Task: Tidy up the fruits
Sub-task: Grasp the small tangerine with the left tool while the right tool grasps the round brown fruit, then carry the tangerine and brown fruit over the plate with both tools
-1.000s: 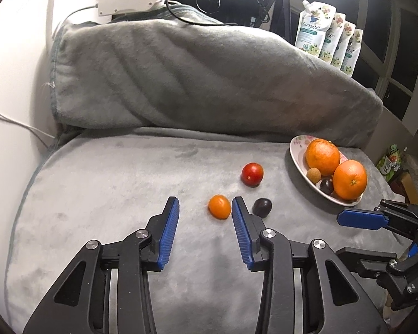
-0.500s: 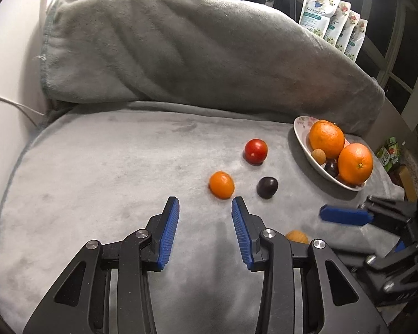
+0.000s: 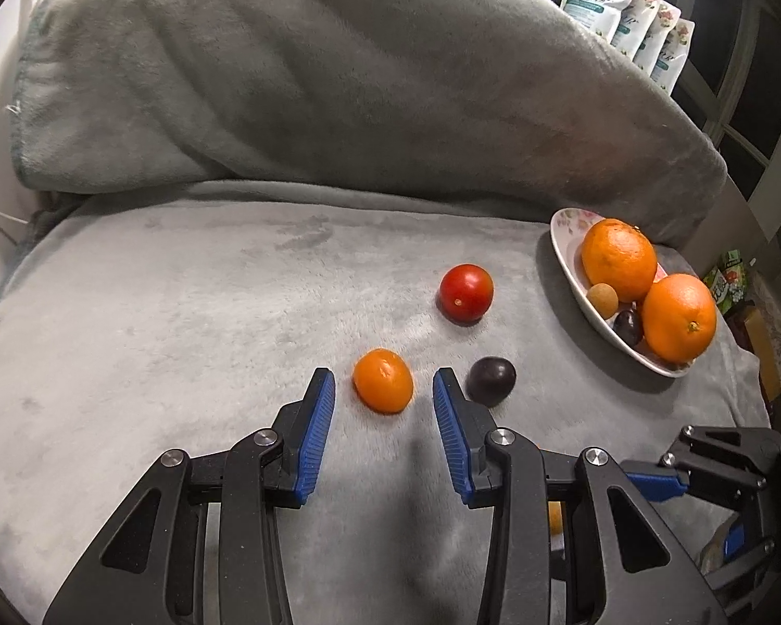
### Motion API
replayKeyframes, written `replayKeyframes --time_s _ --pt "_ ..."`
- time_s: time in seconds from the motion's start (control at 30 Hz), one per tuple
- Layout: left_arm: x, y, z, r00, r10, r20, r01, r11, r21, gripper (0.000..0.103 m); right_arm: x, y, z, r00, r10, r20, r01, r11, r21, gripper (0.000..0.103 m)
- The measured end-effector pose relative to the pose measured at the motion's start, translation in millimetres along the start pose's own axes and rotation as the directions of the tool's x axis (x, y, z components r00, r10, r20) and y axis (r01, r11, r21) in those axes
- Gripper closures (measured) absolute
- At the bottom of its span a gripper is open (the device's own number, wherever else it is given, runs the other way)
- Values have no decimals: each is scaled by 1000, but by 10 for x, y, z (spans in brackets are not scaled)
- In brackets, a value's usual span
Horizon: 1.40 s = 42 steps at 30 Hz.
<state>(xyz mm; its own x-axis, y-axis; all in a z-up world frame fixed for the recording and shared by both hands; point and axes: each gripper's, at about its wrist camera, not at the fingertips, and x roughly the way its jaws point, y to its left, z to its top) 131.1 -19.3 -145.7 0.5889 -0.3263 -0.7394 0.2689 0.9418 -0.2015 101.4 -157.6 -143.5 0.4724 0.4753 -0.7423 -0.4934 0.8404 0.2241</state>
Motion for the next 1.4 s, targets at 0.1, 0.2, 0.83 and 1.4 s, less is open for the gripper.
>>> replayKeyframes --time_s 0.1,0.2,0.83,1.4 --pt "62 11 17 1000 7 -14 -7 1000 -1 69 26 -3 4 1000 -3 -6 3 1000 0 61" --pt "114 27 28 1000 10 -27 -10 1000 -2 69 51 -25 2 1000 -7 -8 7 1000 1 63" --pt "108 11 65 999 49 0 -49 999 -14 80 82 -104 -49 1000 -9 4 9 1000 25 77" --pt "-380 -369 180 990 -11 141 7 1000 25 80 -639 -282 -97 988 -38 148 29 998 61 77"
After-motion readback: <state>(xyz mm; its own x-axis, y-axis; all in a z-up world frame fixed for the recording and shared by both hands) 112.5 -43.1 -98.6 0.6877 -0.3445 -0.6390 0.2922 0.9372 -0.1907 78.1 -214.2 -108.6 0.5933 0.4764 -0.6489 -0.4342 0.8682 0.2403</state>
